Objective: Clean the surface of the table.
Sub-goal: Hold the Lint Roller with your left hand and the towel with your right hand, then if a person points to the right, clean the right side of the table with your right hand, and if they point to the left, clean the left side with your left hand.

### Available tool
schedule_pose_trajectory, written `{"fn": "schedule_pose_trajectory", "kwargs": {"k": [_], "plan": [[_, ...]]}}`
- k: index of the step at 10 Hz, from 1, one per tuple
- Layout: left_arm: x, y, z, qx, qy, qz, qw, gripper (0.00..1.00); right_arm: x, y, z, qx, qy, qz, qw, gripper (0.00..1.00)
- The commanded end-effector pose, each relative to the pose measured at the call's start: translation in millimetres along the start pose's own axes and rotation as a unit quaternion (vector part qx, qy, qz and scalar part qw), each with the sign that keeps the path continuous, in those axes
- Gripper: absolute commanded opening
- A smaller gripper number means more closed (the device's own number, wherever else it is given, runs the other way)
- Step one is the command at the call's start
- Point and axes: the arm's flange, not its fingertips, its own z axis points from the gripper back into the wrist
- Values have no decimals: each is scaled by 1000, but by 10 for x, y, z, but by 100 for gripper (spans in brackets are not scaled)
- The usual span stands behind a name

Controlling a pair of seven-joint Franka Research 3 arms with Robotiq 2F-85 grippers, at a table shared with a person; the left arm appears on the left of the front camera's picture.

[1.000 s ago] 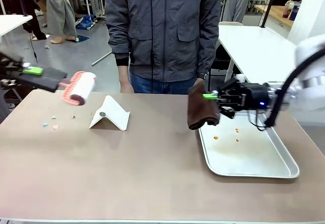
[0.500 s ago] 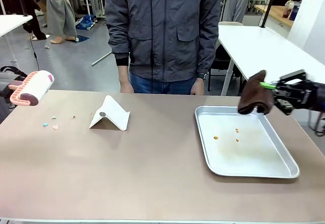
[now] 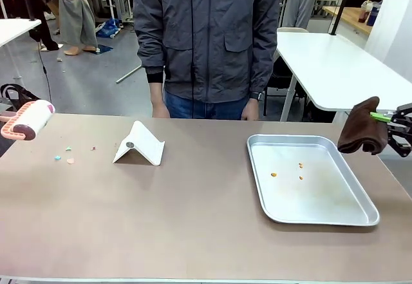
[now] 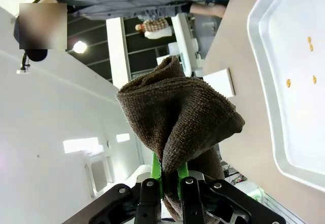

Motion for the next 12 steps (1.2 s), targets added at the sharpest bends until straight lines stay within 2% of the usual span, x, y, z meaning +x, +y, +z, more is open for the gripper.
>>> {"fn": "schedule_pose_trajectory", "kwargs": {"k": [1,12], "plan": [[-1,-24,-15,-4,5,-15,1000,18,-18,34,-18,2,5,-2,1000,0],[-1,-24,-15,-4,5,-15,1000,18,-18,34,-18,2,5,-2,1000,0]]}}
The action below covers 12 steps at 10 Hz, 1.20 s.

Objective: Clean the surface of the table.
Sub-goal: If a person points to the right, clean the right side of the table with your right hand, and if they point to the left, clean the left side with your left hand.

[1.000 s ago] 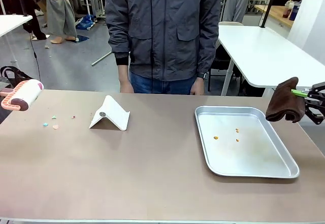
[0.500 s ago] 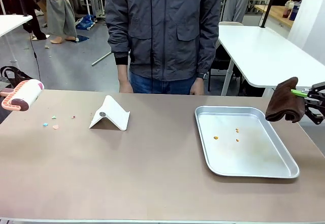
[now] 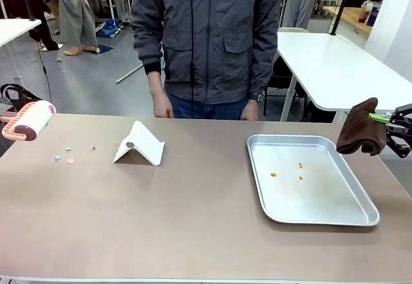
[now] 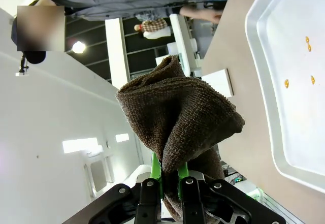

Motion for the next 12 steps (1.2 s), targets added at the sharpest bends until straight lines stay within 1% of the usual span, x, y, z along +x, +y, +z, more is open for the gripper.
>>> {"fn": "schedule_pose_trajectory", "kwargs": {"k": [1,12], "plan": [[-10,-26,0,-4,3,-9,1000,18,-19,45,-5,3,3,0,1000,0],[-10,-26,0,-4,3,-9,1000,18,-19,45,-5,3,3,0,1000,0]]}}
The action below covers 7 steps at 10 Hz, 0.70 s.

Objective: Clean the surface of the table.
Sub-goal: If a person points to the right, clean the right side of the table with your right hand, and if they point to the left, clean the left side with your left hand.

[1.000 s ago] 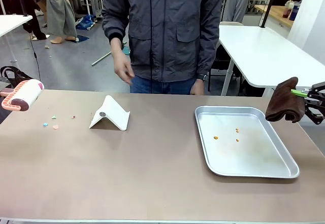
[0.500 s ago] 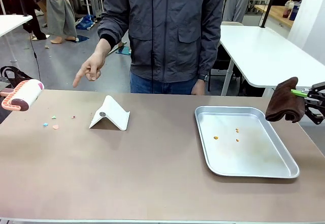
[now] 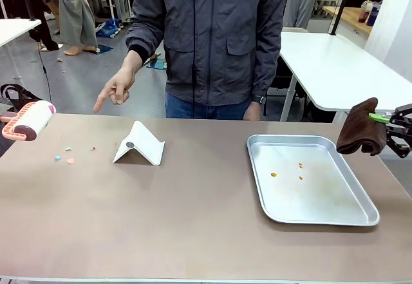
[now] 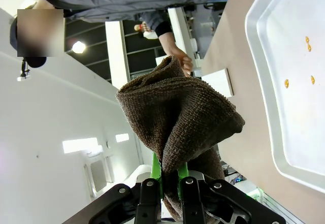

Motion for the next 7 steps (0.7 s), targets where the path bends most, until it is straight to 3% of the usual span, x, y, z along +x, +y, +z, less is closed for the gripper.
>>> {"fn": "schedule_pose_trajectory", "kwargs": {"k": [1,2,4,7], "plan": [[-10,-26,0,-4,3,-8,1000,18,-19,44,-5,3,3,0,1000,0],[0,0,0,0,0,0,1000,22,-19,44,-5,3,3,0,1000,0],[102,59,-44,64,-54,-17,996,22,-19,44,-5,3,3,0,1000,0],[242,253,13,117,-83,-2,990,22,-19,44,-5,3,3,0,1000,0]]}}
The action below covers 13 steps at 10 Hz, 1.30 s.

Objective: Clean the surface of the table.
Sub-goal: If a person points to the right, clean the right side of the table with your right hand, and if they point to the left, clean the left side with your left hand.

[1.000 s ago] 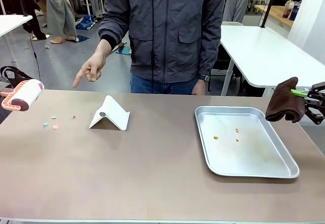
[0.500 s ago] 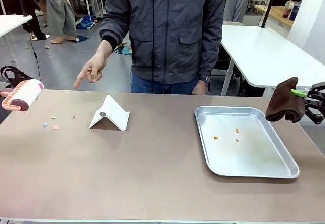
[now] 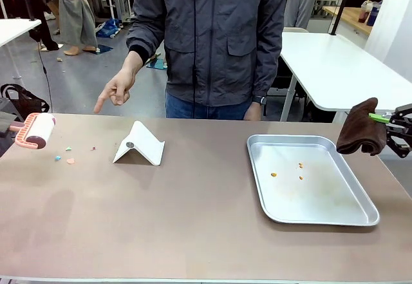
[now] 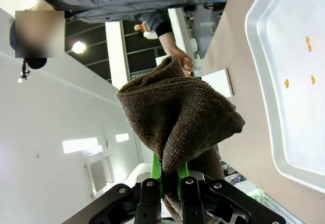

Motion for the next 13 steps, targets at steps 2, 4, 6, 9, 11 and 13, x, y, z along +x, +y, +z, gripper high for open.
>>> {"fn": "schedule_pose_trajectory", "kwargs": {"k": [2,4,6,9,11,13], "plan": [[62,140,-125,39,-29,14,999,22,-19,43,-4,3,3,0,1000,0],[197,316,-237,79,-49,39,995,22,-19,43,-4,3,3,0,1000,0],[248,429,-280,93,-46,50,993,22,-19,43,-4,3,3,0,1000,0],[235,452,-278,102,-48,46,993,22,-19,43,-4,3,3,0,1000,0],[222,462,-277,110,-47,37,992,22,-19,43,-4,3,3,0,1000,0],[178,486,-321,121,-35,31,992,22,-19,43,-4,3,3,0,1000,0]]}}
